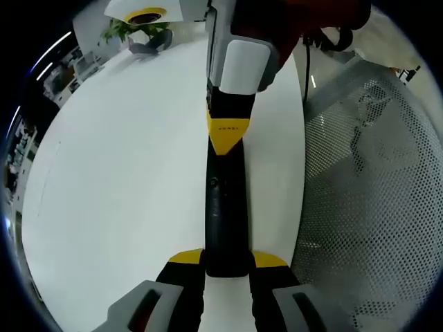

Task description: Press the specified remote control buttons in sequence, fully releasing each button before pressing the next.

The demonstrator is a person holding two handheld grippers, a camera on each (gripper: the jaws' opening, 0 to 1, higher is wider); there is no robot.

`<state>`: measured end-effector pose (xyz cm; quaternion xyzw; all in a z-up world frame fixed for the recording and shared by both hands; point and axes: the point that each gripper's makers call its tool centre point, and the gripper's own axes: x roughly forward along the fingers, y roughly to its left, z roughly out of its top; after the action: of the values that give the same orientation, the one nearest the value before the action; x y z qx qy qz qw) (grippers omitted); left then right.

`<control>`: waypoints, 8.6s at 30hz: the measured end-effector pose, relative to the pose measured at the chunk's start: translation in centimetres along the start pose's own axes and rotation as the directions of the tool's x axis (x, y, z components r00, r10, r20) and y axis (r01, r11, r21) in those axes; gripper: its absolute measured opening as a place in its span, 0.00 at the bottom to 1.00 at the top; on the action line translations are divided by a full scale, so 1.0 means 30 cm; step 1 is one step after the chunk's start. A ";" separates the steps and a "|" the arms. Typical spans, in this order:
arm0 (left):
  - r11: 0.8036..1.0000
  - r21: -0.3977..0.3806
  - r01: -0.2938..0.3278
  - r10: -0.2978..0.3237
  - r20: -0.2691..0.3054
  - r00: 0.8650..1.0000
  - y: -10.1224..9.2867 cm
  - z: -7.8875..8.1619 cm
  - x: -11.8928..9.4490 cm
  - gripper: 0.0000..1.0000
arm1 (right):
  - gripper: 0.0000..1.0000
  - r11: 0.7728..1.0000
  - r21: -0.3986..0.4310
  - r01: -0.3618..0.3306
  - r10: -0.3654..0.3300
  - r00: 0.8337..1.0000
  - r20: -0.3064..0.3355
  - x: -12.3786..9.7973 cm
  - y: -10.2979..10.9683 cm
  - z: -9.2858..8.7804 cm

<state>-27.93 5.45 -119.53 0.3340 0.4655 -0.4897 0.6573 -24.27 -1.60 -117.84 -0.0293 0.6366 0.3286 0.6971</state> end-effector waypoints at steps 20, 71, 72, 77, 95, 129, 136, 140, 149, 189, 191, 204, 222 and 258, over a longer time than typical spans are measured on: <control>1.000 -0.003 0.003 -0.003 0.010 1.000 0.002 0.000 -0.002 0.24 | 0.00 1.000 -0.020 0.023 -0.024 0.999 -0.039 0.035 -0.001 0.001; 1.000 -0.009 -0.002 0.002 -0.030 1.000 0.002 0.005 0.004 0.24 | 0.00 0.999 -0.045 0.000 -0.002 0.999 -0.045 0.043 0.035 -0.020; 1.000 -0.008 -0.001 0.001 -0.033 0.999 0.003 0.004 0.003 0.24 | 0.00 0.999 -0.049 0.002 -0.004 0.999 -0.041 0.042 0.036 -0.020; 1.000 -0.011 -0.001 0.001 -0.017 1.000 0.004 0.001 0.001 0.24 | 0.00 0.998 -0.067 0.003 -0.004 1.000 -0.021 0.036 0.041 -0.025; 1.000 -0.009 -0.001 0.001 -0.020 1.000 0.003 0.002 0.002 0.24 | 0.00 0.998 -0.065 0.012 -0.016 0.998 -0.066 0.011 0.003 -0.071; 1.000 -0.016 -0.005 0.004 -0.036 0.999 0.003 0.003 0.002 0.24 | 0.00 0.996 -0.078 0.041 -0.041 0.999 -0.007 0.021 0.013 -0.069; 1.000 -0.018 -0.012 0.012 -0.038 0.999 0.001 0.002 0.001 0.24 | 0.00 0.997 -0.074 0.030 -0.030 0.999 0.012 -0.013 0.007 -0.040; 1.000 -0.022 -0.013 0.012 -0.038 0.999 0.001 0.001 0.000 0.24 | 0.00 0.997 -0.077 0.023 -0.021 0.999 0.024 -0.017 0.002 -0.017; 0.999 -0.035 -0.015 0.015 -0.017 1.000 0.004 0.001 0.002 0.24 | 0.00 0.994 -0.108 0.030 -0.030 1.000 0.007 0.011 0.013 -0.012; 0.999 -0.043 -0.020 0.020 0.017 1.000 0.002 0.004 -0.001 0.24 | 0.00 0.993 -0.112 0.044 -0.044 0.999 0.003 0.022 0.017 -0.031; 0.999 -0.043 -0.019 0.020 0.017 1.000 0.003 0.004 0.000 0.24 | 0.00 0.991 -0.122 0.050 -0.050 0.999 -0.001 0.022 0.017 -0.030; 0.999 -0.040 -0.013 0.015 0.056 0.998 0.004 0.005 -0.001 0.24 | 0.00 0.990 -0.133 0.040 -0.045 0.998 -0.039 0.024 0.015 -0.023; 0.999 -0.042 -0.012 0.015 0.086 0.996 0.004 0.006 -0.001 0.24 | 0.00 0.988 -0.155 0.024 -0.029 0.999 -0.032 0.048 0.046 0.031; 0.998 -0.057 -0.022 0.026 0.072 0.997 0.005 0.008 -0.001 0.24 | 0.00 0.985 -0.174 0.004 -0.011 0.999 -0.041 0.074 0.072 0.043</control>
<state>-27.73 5.30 -119.42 0.3028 0.4507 -0.4804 0.6887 -24.29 1.61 -118.81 -0.0991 0.6197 0.3797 0.6797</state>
